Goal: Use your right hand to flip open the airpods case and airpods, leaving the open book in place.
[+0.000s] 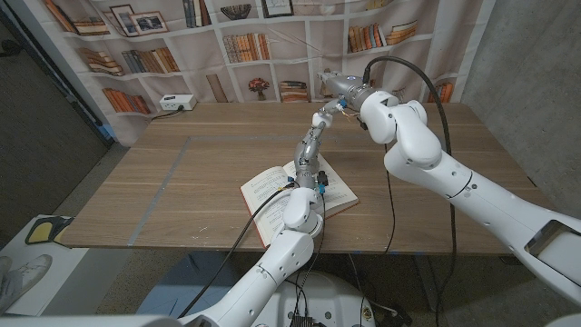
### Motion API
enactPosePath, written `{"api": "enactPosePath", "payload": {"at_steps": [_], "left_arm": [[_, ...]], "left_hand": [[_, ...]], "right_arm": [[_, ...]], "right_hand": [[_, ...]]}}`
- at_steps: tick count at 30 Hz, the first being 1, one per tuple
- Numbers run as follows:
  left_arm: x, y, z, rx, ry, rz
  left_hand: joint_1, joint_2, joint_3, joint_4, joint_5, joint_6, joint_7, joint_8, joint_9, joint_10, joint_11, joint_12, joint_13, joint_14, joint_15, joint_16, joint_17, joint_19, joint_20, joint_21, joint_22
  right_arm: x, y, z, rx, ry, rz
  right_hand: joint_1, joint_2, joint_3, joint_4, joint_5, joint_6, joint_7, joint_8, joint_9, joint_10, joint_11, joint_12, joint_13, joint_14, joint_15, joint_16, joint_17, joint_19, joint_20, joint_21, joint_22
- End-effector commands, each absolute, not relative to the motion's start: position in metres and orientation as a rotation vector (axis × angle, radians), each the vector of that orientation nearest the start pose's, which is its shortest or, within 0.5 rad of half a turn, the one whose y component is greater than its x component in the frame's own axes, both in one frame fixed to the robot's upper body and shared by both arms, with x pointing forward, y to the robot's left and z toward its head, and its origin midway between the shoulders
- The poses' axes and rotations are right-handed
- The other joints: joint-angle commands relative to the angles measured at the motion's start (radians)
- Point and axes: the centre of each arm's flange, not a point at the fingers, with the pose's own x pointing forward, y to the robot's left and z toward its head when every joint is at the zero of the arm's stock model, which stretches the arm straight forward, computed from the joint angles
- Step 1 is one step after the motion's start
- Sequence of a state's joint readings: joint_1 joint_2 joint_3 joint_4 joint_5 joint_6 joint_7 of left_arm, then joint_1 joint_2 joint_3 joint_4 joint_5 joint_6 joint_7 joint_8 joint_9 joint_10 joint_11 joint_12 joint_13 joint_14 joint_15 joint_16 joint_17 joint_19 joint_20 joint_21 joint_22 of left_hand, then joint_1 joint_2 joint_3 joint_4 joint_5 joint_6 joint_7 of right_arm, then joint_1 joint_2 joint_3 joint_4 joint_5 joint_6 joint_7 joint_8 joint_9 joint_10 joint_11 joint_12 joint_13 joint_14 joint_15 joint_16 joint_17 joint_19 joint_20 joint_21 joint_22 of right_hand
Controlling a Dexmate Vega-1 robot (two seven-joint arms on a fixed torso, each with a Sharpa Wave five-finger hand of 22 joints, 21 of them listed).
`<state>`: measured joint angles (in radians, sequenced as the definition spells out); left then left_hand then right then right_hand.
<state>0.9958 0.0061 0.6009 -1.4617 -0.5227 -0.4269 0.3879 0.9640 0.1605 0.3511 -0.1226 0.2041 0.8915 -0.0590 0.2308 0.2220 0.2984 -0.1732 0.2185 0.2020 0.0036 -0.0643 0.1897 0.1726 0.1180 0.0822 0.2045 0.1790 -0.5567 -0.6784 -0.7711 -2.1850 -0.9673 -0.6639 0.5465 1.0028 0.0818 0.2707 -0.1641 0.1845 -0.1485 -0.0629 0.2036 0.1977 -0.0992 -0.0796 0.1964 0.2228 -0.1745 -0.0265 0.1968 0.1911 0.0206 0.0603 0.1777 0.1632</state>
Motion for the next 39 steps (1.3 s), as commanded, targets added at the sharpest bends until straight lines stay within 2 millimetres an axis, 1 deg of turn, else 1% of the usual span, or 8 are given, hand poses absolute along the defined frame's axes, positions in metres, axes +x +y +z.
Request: {"api": "enactPosePath", "payload": {"at_steps": [1,10,20,23,27,35,38,39], "left_arm": [[0.5694,0.019,-0.066,-0.552,-0.595,-0.24],[0.5682,0.0201,-0.0672,-0.553,-0.593,-0.236],[0.5658,0.02,-0.0676,-0.549,-0.602,-0.246],[0.5652,0.0195,-0.0682,-0.548,-0.6,-0.248],[0.5647,0.019,-0.0694,-0.548,-0.598,-0.248],[0.5632,0.0179,-0.0692,-0.545,-0.603,-0.251],[0.5624,0.0177,-0.0699,-0.544,-0.604,-0.247],[0.5624,0.0177,-0.0699,-0.544,-0.604,-0.247]], "left_hand": [[0.004,0.01,-0.001,0.0,0.007,0.074,-0.087,0.004,0.001,0.006,-0.005,0.002,0.003,0.008,-0.004,0.001,0.003,0.006,0.0,0.005,0.005],[0.003,0.01,-0.001,0.002,0.008,0.075,-0.085,0.004,0.001,0.007,-0.005,0.002,0.003,0.008,-0.004,0.001,0.004,0.005,0.0,0.005,0.005],[0.001,0.009,-0.001,0.003,0.008,0.074,-0.088,0.004,0.002,0.007,-0.004,0.001,0.003,0.008,-0.004,0.0,0.004,0.004,-0.001,0.004,0.005],[0.001,0.009,0.0,0.004,0.008,0.075,-0.089,0.004,0.002,0.009,-0.005,0.002,0.003,0.007,-0.005,0.0,0.005,0.004,-0.001,0.004,0.005],[0.001,0.009,0.0,0.004,0.008,0.075,-0.09,0.004,0.002,0.007,-0.005,0.0,0.003,0.007,-0.005,0.0,0.005,0.004,-0.001,0.004,0.005],[0.001,0.008,0.0,0.004,0.009,0.074,-0.091,0.004,0.002,0.007,-0.007,0.0,0.003,0.008,-0.004,0.0,0.005,0.004,-0.001,0.004,0.005],[0.0,0.008,0.0,0.005,0.009,0.075,-0.091,0.005,0.003,0.007,-0.007,0.0,0.003,0.007,-0.004,-0.001,0.005,0.004,-0.001,0.004,0.005],[0.0,0.008,0.0,0.005,0.009,0.075,-0.091,0.005,0.003,0.006,-0.008,-0.001,0.003,0.007,-0.004,-0.001,0.005,0.004,-0.001,0.004,0.005]], "right_arm": [[0.4982,-0.1049,0.1262,-1.626,-0.583,-0.085],[0.4986,-0.1039,0.1239,-1.637,-0.572,-0.078],[0.497,-0.104,0.1222,-1.63,-0.587,-0.089],[0.4968,-0.1049,0.1223,-1.625,-0.586,-0.095],[0.4955,-0.1057,0.1226,-1.621,-0.59,-0.103],[0.4938,-0.1063,0.1232,-1.618,-0.595,-0.11],[0.4938,-0.1062,0.1227,-1.619,-0.597,-0.114],[0.4938,-0.1062,0.1227,-1.619,-0.597,-0.114]], "right_hand": [[0.025,0.003,0.013,-0.004,0.004,-0.006,0.002,0.004,0.005,-0.006,-0.001,0.005,0.0,-0.129,-0.012,0.004,0.001,-0.003,0.002,0.005,0.003],[0.043,-0.005,0.013,-0.003,-0.001,-0.023,0.01,-0.001,0.005,-0.019,0.008,0.003,-0.001,-0.137,-0.004,0.002,0.0,-0.008,0.007,0.005,0.002],[0.045,-0.01,0.012,-0.001,-0.003,-0.024,0.008,-0.001,0.005,-0.024,0.006,0.004,-0.002,-0.138,-0.006,0.003,0.0,-0.009,0.004,0.005,0.002],[0.047,-0.008,0.012,0.0,-0.003,-0.022,0.003,0.001,0.005,-0.017,0.001,0.007,-0.002,-0.133,-0.01,0.005,0.0,-0.007,-0.002,0.006,0.002],[0.053,0.006,0.018,0.004,-0.001,-0.01,-0.01,0.005,0.005,-0.009,-0.013,0.011,-0.002,-0.127,-0.026,0.007,0.0,-0.002,-0.024,0.007,0.003],[0.063,0.027,0.027,0.009,0.002,0.0,-0.023,0.009,0.005,-0.002,-0.024,0.014,-0.002,-0.122,-0.039,0.01,0.0,0.0,-0.038,0.008,0.003],[0.066,0.041,0.032,0.012,0.003,0.004,-0.036,0.009,0.004,0.001,-0.037,0.015,-0.002,-0.121,-0.053,0.01,0.0,-0.002,-0.055,0.007,0.003],[0.066,0.046,0.034,0.013,0.003,0.004,-0.035,0.009,0.004,0.002,-0.036,0.015,-0.002,-0.12,-0.053,0.01,0.001,-0.001,-0.053,0.007,0.003]]}}
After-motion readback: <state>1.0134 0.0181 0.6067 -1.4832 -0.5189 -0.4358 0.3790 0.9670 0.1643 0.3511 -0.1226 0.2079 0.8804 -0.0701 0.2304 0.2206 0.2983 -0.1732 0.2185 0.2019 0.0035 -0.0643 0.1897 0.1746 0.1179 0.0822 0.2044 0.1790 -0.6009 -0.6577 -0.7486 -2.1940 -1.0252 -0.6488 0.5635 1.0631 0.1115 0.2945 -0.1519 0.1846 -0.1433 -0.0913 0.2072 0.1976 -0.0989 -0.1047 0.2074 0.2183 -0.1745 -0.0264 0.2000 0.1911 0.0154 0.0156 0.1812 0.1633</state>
